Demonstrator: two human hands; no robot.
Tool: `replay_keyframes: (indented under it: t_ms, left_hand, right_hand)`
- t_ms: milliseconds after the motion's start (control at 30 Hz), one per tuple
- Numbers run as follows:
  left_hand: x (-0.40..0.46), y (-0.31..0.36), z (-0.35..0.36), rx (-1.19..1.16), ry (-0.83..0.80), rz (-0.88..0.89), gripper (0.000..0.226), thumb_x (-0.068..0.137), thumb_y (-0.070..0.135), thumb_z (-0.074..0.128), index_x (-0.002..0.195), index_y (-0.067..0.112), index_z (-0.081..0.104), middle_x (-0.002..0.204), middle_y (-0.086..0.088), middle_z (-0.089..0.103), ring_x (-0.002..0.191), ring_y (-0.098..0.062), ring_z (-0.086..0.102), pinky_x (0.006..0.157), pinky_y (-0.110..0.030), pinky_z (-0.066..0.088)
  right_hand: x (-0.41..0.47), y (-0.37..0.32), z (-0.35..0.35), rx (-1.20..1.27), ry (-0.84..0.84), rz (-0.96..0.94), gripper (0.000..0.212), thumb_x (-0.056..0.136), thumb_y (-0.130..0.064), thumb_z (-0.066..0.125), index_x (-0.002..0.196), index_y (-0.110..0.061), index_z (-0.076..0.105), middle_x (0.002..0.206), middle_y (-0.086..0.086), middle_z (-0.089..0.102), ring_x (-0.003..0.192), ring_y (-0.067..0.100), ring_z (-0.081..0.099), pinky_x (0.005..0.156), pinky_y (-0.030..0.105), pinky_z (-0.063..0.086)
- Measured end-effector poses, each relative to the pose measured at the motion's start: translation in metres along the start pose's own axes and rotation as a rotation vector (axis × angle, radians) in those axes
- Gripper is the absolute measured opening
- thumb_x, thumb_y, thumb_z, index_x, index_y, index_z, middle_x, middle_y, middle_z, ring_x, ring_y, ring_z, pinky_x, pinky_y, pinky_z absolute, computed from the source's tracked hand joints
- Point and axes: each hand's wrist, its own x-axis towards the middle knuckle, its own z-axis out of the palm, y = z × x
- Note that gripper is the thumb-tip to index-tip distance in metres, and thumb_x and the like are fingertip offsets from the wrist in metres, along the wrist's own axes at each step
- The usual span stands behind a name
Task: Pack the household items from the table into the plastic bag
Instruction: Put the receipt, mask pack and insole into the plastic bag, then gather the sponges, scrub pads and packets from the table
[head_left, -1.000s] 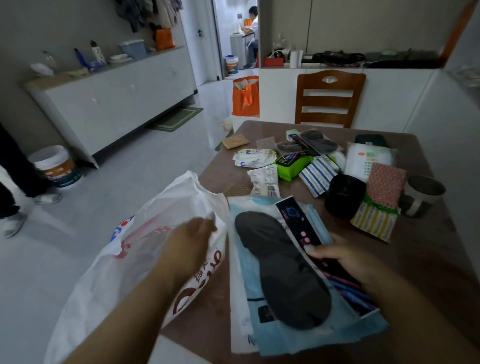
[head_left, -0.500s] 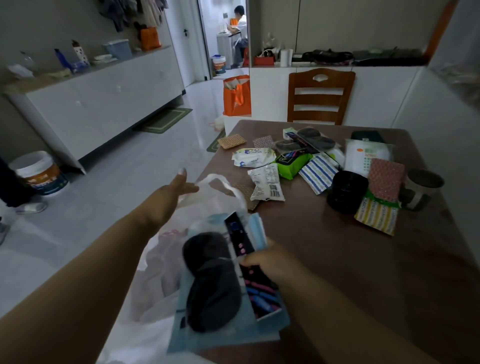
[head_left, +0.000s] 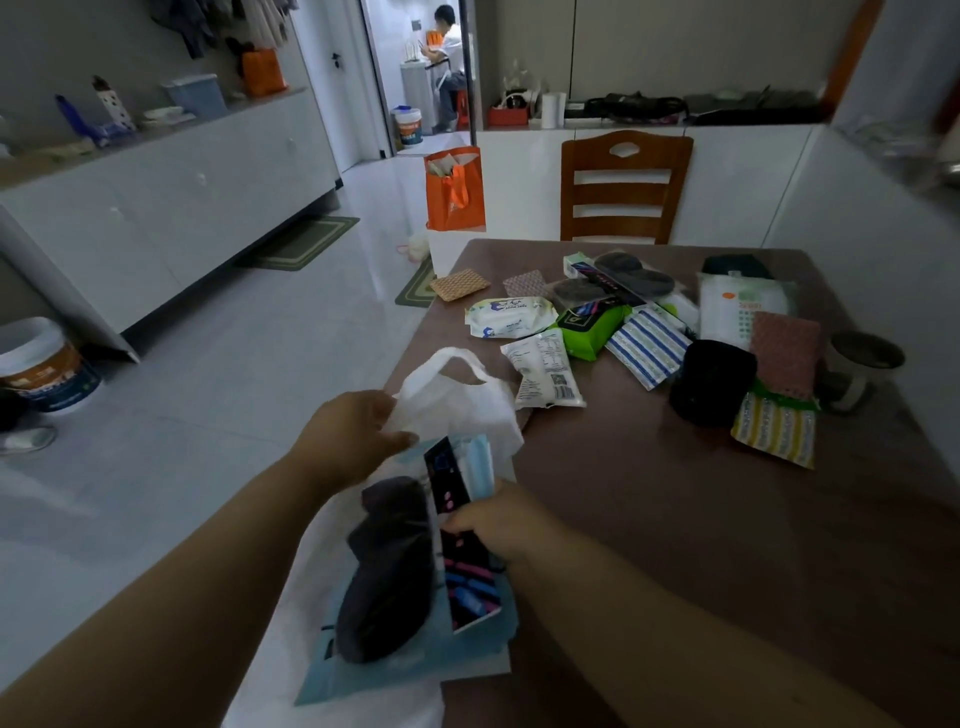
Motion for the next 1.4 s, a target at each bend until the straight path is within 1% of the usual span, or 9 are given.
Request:
replay_keyframes:
  t_ms: [167, 400, 500, 633, 767, 1000, 1100, 1200, 1400]
  left_hand:
    - [0.018, -0.029, -0.007, -0.052, 0.135, 0.003, 0.028, 0.088, 0.029, 0.062, 0.076, 0.005, 0.07, 0.07, -0.012, 0.066, 0.06, -0.021, 0.054, 0.051, -0.022, 0.036]
    - [0.036, -0.046, -0.006, -0.024, 0.143, -0.023, 0.029, 0.09, 0.032, 0.059, 0.071, 0.011, 0.067, 0.063, -0.005, 0.061, 0.053, -0.012, 0.049, 0.048, -0.022, 0.033]
    - [0.041, -0.049, -0.007, -0.013, 0.148, -0.009, 0.026, 0.089, 0.034, 0.058, 0.076, 0.014, 0.068, 0.067, -0.005, 0.063, 0.057, -0.013, 0.052, 0.05, -0.02, 0.037]
    - [0.046, -0.05, -0.01, 0.012, 0.156, 0.004, 0.03, 0.089, 0.035, 0.059, 0.079, 0.01, 0.071, 0.069, -0.008, 0.066, 0.056, -0.015, 0.054, 0.05, -0.02, 0.039]
    - [0.049, -0.05, -0.017, 0.031, 0.158, 0.013, 0.033, 0.089, 0.036, 0.06, 0.074, 0.009, 0.071, 0.066, -0.01, 0.068, 0.058, -0.022, 0.06, 0.052, -0.024, 0.043]
    - [0.053, -0.019, -0.029, -0.032, -0.031, 0.088, 0.018, 0.084, 0.029, 0.068, 0.077, 0.013, 0.073, 0.069, -0.005, 0.07, 0.056, -0.012, 0.06, 0.053, -0.021, 0.044]
    - [0.051, 0.018, -0.047, -0.302, -0.331, 0.072, 0.038, 0.073, 0.025, 0.076, 0.109, 0.025, 0.067, 0.099, 0.012, 0.071, 0.089, -0.005, 0.068, 0.077, -0.02, 0.052]
    - [0.049, 0.069, -0.061, -0.381, -0.223, 0.212, 0.046, 0.067, 0.051, 0.066, 0.11, 0.035, 0.065, 0.101, 0.024, 0.066, 0.088, 0.011, 0.063, 0.074, -0.009, 0.044]
    - [0.042, 0.187, -0.014, -0.69, -0.166, 0.225, 0.019, 0.085, 0.041, 0.064, 0.084, 0.024, 0.073, 0.093, -0.006, 0.075, 0.094, -0.025, 0.068, 0.091, -0.046, 0.052]
  right_hand:
    - [0.025, 0.003, 0.023, -0.085, -0.083, -0.066, 0.023, 0.09, -0.036, 0.059, 0.109, -0.023, 0.056, 0.11, 0.002, 0.063, 0.102, 0.022, 0.061, 0.091, 0.035, 0.049]
    - [0.031, 0.009, 0.002, -1.303, 0.18, -0.333, 0.022, 0.093, -0.023, 0.045, 0.105, -0.013, 0.06, 0.105, 0.01, 0.061, 0.101, 0.032, 0.06, 0.083, 0.04, 0.048]
    - [0.039, 0.017, -0.015, -0.944, 0.699, -0.437, 0.03, 0.076, -0.045, 0.06, 0.09, -0.024, 0.045, 0.085, -0.004, 0.048, 0.082, 0.017, 0.054, 0.064, 0.031, 0.048]
    - [0.047, 0.014, -0.035, -0.625, 0.353, 0.019, 0.022, 0.083, -0.028, 0.062, 0.092, -0.008, 0.059, 0.088, 0.01, 0.063, 0.078, 0.024, 0.062, 0.065, 0.037, 0.052]
    - [0.031, 0.005, -0.055, -0.301, 0.123, 0.049, 0.017, 0.083, -0.008, 0.065, 0.069, -0.006, 0.056, 0.048, 0.006, 0.062, 0.04, 0.016, 0.059, 0.043, 0.026, 0.049]
    - [-0.01, -0.023, -0.094, -0.279, -0.072, 0.088, 0.011, 0.081, -0.014, 0.072, 0.081, -0.006, 0.065, 0.07, 0.009, 0.07, 0.047, 0.012, 0.061, 0.044, 0.02, 0.05]
    - [-0.01, -0.024, -0.12, -0.253, -0.017, 0.078, 0.023, 0.079, -0.023, 0.075, 0.092, -0.005, 0.068, 0.074, 0.008, 0.069, 0.055, 0.012, 0.061, 0.049, 0.02, 0.051]
    - [-0.003, -0.025, -0.148, -0.173, 0.122, 0.054, 0.024, 0.078, -0.029, 0.075, 0.089, -0.009, 0.067, 0.072, 0.007, 0.066, 0.054, 0.013, 0.06, 0.049, 0.023, 0.051]
    - [0.03, -0.014, -0.214, -0.103, 0.498, 0.04, 0.029, 0.084, -0.033, 0.068, 0.069, -0.009, 0.06, 0.067, 0.009, 0.061, 0.061, 0.021, 0.058, 0.054, 0.029, 0.048]
